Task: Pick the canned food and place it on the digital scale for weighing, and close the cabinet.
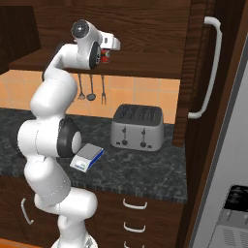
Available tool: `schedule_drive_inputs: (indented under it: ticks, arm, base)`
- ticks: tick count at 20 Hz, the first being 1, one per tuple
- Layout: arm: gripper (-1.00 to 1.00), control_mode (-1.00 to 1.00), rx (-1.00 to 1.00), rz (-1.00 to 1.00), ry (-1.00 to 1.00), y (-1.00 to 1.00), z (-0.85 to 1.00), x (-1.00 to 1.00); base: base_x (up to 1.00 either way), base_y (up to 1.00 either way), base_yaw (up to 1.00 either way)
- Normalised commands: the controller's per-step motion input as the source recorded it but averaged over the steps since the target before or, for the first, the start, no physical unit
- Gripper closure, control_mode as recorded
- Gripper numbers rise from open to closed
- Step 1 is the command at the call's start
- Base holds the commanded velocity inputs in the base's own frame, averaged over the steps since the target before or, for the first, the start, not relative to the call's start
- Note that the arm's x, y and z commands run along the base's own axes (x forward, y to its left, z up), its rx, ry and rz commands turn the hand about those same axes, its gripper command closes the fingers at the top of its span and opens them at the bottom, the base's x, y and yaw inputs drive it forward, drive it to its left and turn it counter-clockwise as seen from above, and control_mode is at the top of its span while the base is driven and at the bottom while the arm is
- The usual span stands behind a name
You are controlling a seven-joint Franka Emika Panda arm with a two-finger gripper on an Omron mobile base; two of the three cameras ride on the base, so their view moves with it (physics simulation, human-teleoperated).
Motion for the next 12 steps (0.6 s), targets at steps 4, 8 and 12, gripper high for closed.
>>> schedule_drive_inputs:
  ticks: [4, 8, 12]
  arm:
    - [-1.0, -1.0, 0.0, 0.0, 0.0, 0.02, -0.07, 0.31]
    - [1.0, -1.0, 0.0, 0.0, 0.0, 0.01, -0.2, 0.33]
    - [1.0, -1.0, -0.01, 0.0, 0.0, 0.03, -0.2, 0.09]
  base:
    - [0.0, 0.0, 0.0]
    - [0.0, 0.0, 0.0]
    - [0.0, 0.0, 0.0]
